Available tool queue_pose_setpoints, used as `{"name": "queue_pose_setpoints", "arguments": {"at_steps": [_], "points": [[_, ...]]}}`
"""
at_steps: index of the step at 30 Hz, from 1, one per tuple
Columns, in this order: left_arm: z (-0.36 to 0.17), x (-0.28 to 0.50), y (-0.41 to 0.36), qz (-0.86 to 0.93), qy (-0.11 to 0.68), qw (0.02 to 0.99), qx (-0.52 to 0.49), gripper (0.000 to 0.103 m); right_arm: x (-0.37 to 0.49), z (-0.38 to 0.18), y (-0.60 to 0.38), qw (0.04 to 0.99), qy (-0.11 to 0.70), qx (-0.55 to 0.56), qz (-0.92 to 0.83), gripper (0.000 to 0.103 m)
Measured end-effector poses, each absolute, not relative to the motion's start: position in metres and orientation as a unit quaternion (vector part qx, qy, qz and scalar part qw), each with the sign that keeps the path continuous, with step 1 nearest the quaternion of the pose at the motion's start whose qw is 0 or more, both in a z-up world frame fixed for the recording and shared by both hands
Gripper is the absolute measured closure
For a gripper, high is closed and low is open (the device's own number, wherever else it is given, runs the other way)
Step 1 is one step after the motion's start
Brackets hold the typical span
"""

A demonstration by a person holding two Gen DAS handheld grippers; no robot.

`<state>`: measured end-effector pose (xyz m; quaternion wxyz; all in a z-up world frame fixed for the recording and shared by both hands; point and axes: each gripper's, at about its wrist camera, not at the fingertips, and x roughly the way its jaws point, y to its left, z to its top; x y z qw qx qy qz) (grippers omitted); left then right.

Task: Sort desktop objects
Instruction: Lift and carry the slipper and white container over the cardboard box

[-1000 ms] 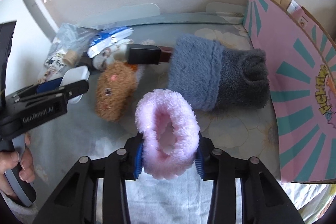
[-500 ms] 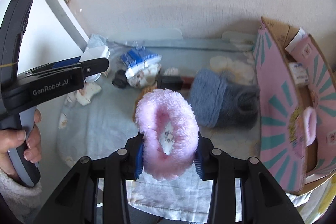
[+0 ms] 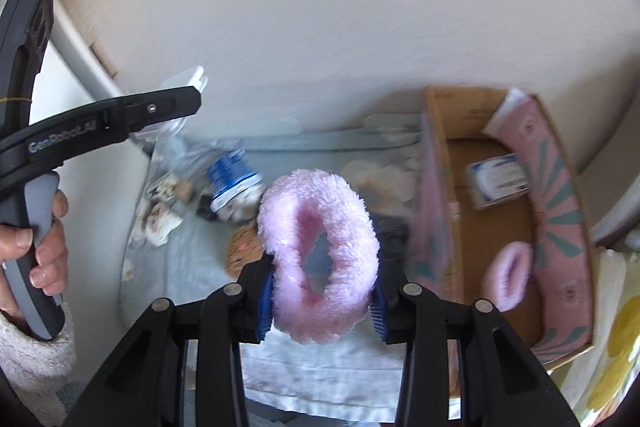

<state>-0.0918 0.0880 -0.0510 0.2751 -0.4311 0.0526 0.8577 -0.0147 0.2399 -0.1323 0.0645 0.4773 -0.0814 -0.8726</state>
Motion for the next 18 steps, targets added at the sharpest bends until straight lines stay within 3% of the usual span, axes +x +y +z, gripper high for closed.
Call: {"name": "queue_pose_setpoints", "arguments": {"at_steps": [9,18], "points": [[-0.031,-0.090,0.185,0.842,0.087,0.340,-0.410,0.040,-0.012,-0.118,0.305,0.013,-0.063,0.469,-0.881,0.067],[-0.053,-0.094,0.280,0.813,0.136,0.376,-0.424,0.040,-0.008,-0.135,0.353,-0.021,-0.054,0.491,-0.869,0.067]]}}
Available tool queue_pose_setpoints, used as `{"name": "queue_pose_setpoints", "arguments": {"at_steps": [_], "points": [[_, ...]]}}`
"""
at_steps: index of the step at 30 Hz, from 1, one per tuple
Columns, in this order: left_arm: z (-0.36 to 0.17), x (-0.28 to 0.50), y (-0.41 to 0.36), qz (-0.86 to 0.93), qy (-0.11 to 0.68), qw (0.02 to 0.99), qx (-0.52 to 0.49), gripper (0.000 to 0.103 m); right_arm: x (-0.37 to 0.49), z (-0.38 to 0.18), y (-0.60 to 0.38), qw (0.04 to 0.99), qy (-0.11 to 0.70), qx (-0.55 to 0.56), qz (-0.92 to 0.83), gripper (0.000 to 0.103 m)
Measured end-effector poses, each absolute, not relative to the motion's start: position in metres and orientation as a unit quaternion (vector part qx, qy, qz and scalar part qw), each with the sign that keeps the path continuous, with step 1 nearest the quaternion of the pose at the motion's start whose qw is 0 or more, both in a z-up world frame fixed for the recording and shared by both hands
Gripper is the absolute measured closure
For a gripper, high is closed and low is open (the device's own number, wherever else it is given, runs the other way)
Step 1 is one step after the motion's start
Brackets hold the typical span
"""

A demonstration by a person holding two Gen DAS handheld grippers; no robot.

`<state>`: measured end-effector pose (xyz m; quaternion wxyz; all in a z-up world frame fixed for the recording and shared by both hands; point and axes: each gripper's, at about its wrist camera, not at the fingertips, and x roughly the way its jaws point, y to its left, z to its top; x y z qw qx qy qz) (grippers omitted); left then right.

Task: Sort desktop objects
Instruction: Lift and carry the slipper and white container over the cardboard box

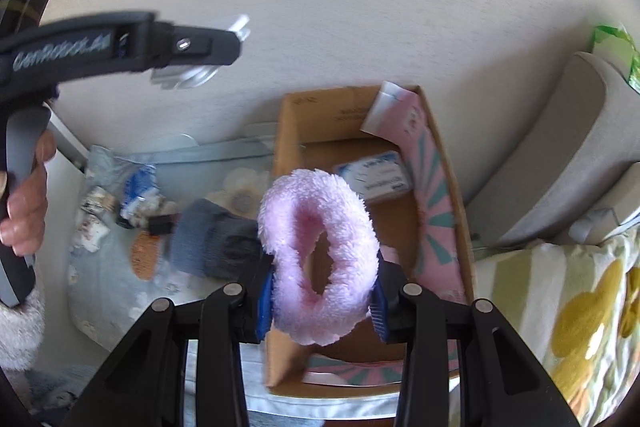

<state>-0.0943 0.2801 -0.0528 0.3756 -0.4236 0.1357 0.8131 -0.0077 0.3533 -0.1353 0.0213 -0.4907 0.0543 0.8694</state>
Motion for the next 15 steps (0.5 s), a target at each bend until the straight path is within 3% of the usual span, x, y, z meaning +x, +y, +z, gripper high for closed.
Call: {"name": "queue_pose_setpoints", "arguments": {"at_steps": [15], "points": [[-0.122,-0.089,0.349,0.772,0.192,0.382,-0.471,0.040,-0.007,-0.172,0.387,0.015,0.088,-0.522,0.848,0.067]]}}
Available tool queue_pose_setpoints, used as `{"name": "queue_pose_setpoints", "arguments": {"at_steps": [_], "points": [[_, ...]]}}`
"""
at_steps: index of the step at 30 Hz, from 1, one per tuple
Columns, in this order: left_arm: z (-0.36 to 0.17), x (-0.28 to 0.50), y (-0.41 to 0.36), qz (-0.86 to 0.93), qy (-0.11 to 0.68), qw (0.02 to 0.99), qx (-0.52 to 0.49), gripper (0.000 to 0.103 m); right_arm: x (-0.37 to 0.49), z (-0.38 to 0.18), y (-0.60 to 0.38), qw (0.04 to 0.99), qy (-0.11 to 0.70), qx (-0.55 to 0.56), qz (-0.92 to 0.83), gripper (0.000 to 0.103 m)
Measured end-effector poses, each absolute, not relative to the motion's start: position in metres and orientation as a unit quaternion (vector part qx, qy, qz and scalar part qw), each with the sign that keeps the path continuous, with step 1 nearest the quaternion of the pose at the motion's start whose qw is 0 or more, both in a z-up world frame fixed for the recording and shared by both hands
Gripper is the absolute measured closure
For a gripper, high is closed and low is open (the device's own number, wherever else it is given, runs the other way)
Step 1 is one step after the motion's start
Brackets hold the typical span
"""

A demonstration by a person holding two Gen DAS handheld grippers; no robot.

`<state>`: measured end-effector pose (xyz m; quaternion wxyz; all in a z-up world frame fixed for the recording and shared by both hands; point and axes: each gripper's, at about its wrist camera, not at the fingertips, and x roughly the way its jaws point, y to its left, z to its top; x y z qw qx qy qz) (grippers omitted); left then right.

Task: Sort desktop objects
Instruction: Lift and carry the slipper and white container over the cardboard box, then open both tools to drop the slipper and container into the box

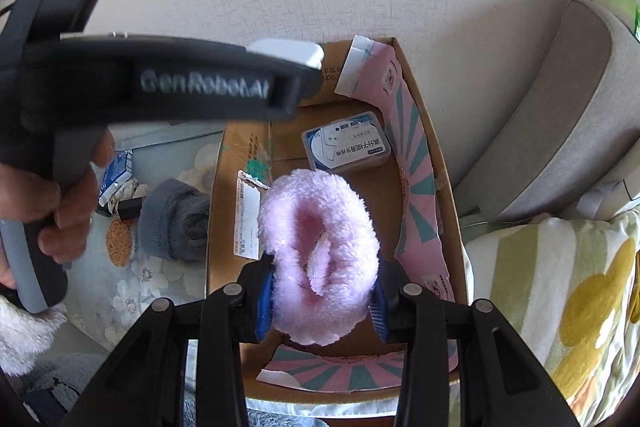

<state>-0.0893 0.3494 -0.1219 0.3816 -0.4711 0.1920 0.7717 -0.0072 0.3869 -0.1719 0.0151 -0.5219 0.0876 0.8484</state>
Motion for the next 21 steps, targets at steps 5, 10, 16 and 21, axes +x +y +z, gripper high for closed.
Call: {"name": "queue_pose_setpoints", "arguments": {"at_steps": [5,10,16,21], "points": [[-0.126,-0.089,0.355,0.769,0.197,0.384,-0.472,0.039,-0.012,-0.176,0.391,0.015,0.086,-0.528,0.845,0.067],[-0.123,-0.089,0.359,0.763,0.194,0.396,-0.473,0.024,-0.014,-0.177,0.393,0.016,0.088,-0.530,0.843,0.063],[-0.119,-0.086,0.364,0.768,0.215,0.392,-0.458,0.000,-0.021,-0.185,0.393,0.015,0.099,-0.547,0.831,0.024],[-0.110,-0.083,0.358,0.777,0.222,0.390,-0.442,0.000,-0.018,-0.184,0.392,0.018,0.110,-0.540,0.834,0.021]]}}
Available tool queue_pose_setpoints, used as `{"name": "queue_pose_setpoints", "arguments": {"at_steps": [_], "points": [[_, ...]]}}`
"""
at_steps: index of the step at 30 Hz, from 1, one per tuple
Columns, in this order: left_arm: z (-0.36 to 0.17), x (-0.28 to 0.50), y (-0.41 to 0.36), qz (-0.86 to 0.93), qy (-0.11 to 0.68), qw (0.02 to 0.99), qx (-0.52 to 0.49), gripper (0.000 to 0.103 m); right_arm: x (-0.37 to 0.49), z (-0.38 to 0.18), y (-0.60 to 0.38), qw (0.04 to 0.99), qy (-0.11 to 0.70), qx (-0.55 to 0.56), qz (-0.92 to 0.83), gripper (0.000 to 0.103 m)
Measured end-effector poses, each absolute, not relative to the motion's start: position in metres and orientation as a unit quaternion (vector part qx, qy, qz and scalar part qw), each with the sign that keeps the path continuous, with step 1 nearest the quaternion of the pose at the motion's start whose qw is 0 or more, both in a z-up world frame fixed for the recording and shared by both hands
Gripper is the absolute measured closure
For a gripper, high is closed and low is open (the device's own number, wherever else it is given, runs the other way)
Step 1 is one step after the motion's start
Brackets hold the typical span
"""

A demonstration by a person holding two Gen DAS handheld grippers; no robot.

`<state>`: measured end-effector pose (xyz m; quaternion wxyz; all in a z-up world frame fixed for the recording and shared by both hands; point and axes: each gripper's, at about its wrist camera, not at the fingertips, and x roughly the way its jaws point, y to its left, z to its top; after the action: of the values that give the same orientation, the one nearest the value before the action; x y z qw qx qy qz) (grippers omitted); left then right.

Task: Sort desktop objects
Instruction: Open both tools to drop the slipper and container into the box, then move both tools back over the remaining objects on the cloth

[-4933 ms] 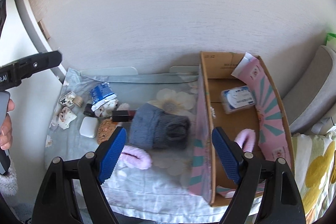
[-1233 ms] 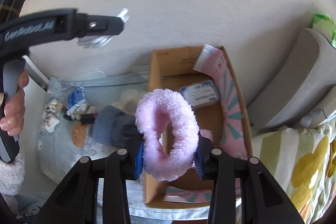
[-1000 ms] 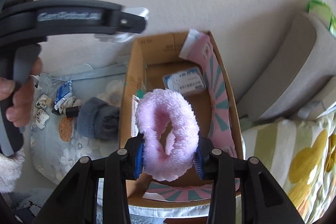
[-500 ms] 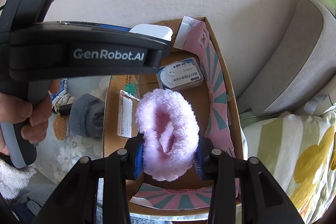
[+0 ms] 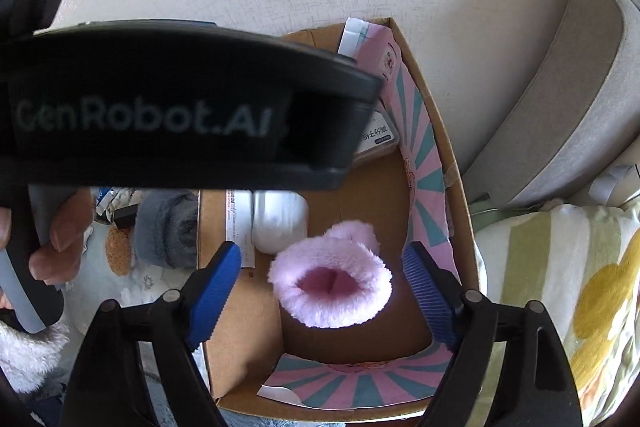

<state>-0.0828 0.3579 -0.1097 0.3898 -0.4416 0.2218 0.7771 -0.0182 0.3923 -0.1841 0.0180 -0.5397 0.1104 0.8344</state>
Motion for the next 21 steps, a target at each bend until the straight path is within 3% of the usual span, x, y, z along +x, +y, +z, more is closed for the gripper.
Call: {"name": "queue_pose_setpoints", "arguments": {"at_steps": [21], "points": [[-0.070,-0.099,0.250,0.814,0.154,0.358,-0.430,0.000,0.000,-0.162,0.358,0.025,0.099,-0.511,0.854,0.021]]}}
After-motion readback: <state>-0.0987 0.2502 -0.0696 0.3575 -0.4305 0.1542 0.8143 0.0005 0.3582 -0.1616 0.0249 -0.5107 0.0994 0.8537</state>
